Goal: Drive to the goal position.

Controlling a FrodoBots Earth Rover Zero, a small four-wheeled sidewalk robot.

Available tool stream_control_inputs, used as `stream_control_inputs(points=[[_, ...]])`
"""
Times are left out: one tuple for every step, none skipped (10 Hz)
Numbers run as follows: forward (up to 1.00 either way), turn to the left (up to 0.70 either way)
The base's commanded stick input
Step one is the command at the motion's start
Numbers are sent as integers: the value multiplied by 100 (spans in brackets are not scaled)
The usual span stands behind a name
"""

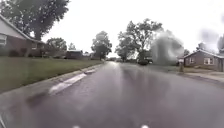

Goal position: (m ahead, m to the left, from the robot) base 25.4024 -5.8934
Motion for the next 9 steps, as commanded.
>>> stream_control_inputs(points=[[50, 0], [50, 0], [50, 0], [50, 0], [50, 0], [50, 0], [50, 0], [50, 0], [50, 0]])
